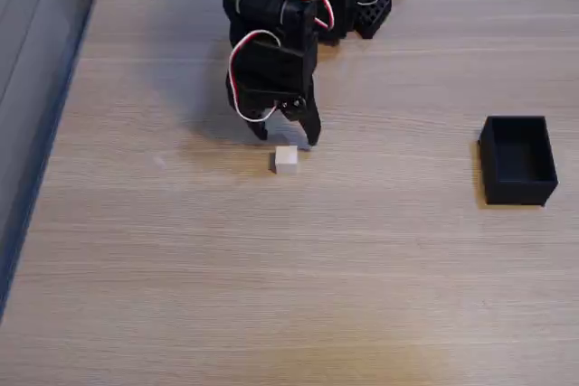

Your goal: Pick a white block and place it in the black box.

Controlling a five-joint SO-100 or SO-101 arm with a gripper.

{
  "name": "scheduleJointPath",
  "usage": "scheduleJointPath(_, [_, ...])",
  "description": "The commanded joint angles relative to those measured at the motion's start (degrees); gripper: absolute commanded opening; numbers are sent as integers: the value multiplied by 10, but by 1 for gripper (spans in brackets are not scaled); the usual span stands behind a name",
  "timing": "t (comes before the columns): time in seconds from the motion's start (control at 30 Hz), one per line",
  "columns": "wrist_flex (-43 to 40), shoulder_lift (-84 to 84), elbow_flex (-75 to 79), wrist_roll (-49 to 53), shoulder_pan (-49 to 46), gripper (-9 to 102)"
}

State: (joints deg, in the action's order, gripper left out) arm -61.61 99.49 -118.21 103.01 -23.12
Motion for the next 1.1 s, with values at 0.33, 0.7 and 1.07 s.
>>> scheduleJointPath(0.33, [1, -57, 83, -24, 14, 30])
scheduleJointPath(0.7, [-6, -73, 91, -25, 12, 30])
scheduleJointPath(1.07, [-4, -75, 89, -37, 18, 0])
